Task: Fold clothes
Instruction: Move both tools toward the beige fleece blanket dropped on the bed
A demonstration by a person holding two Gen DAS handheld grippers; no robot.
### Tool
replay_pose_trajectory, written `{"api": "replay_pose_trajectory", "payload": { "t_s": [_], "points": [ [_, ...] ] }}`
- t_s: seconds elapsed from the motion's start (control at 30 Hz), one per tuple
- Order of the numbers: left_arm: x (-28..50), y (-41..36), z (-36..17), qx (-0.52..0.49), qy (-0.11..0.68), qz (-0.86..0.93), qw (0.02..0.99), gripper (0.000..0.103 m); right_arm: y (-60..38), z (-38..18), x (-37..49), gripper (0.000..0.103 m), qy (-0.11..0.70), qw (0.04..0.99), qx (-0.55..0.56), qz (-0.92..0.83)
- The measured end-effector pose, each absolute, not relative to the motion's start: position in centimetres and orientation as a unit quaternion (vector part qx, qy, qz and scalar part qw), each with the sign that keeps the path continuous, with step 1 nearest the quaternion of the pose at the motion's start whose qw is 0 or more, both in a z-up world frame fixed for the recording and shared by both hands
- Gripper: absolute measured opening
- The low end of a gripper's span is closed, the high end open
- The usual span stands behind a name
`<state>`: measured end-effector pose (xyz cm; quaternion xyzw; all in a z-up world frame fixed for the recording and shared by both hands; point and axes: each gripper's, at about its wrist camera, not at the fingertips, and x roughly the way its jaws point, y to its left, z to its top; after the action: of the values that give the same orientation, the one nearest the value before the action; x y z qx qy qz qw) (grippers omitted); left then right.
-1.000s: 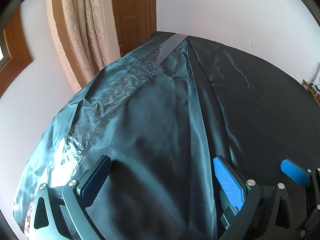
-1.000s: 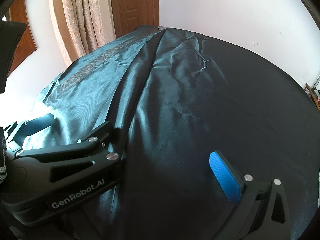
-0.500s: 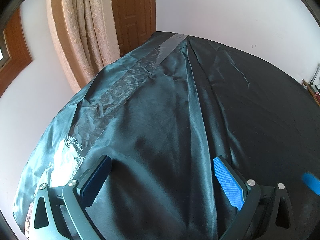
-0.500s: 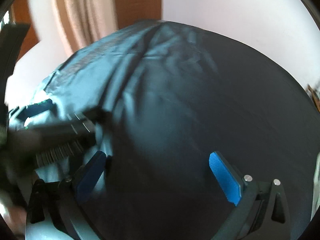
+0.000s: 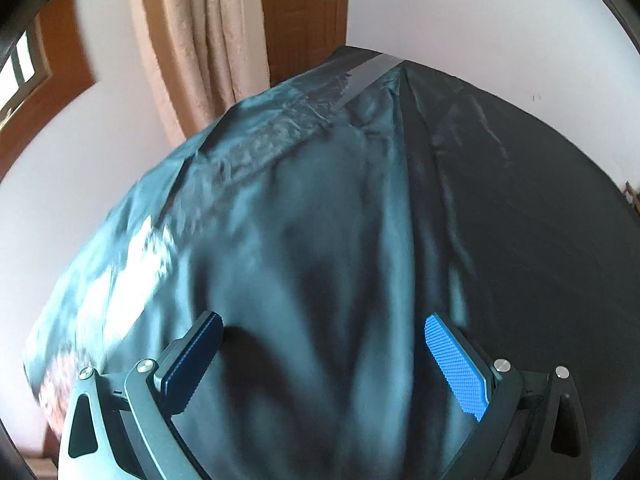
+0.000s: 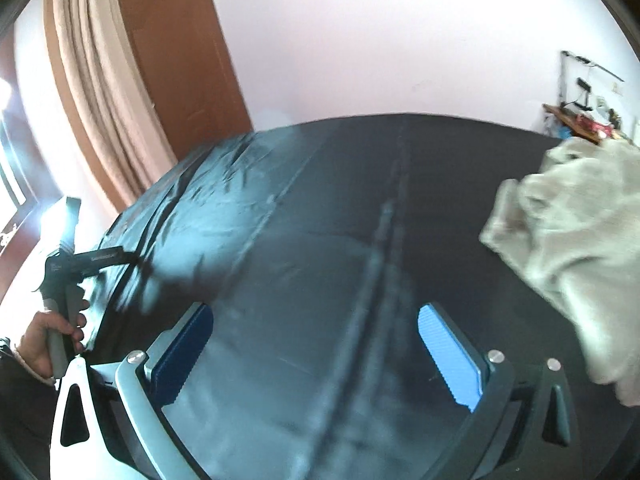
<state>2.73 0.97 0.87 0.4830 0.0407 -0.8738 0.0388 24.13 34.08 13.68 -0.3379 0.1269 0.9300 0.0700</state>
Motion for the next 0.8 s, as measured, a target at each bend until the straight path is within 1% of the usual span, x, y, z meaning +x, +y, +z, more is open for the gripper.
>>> {"api": "replay_pose_trajectory", "payload": {
  "t_s": [0.03, 0.2, 0.37, 0.47, 0.63, 0.8],
  "points": [
    [3.3, 1.5, 1.1, 0.479, 0.042, -0.876, 0.035, 0.102, 34.5, 13.9, 24.8, 0.103, 0.12, 0.076, -0.334, 0.932],
    [9.0, 9.5, 4.9, 0.427, -0.016, -0.904, -0.025, 0.103, 36.4, 14.7, 28.6, 0.103, 0.092, 0.102, -0.308, 0.942],
    [13.7, 17.3, 7.6, 0.399, -0.017, -0.908, -0.124, 0.102, 38.9, 14.6, 32.3, 0.103, 0.114, 0.114, -0.299, 0.941],
    [16.1, 22.0, 8.0, 0.391, -0.015, -0.905, -0.166, 0.103, 40.3, 14.4, 34.7, 0.103, 0.116, 0.127, -0.297, 0.939],
    [20.6, 27.5, 7.2, 0.371, -0.048, -0.908, -0.19, 0.103, 43.6, 13.9, 38.5, 0.103, 0.127, 0.154, -0.296, 0.934],
    [24.1, 29.9, 5.9, 0.376, -0.059, -0.9, -0.214, 0.102, 46.4, 14.0, 42.2, 0.103, 0.143, 0.187, -0.286, 0.929]
  ]
}}
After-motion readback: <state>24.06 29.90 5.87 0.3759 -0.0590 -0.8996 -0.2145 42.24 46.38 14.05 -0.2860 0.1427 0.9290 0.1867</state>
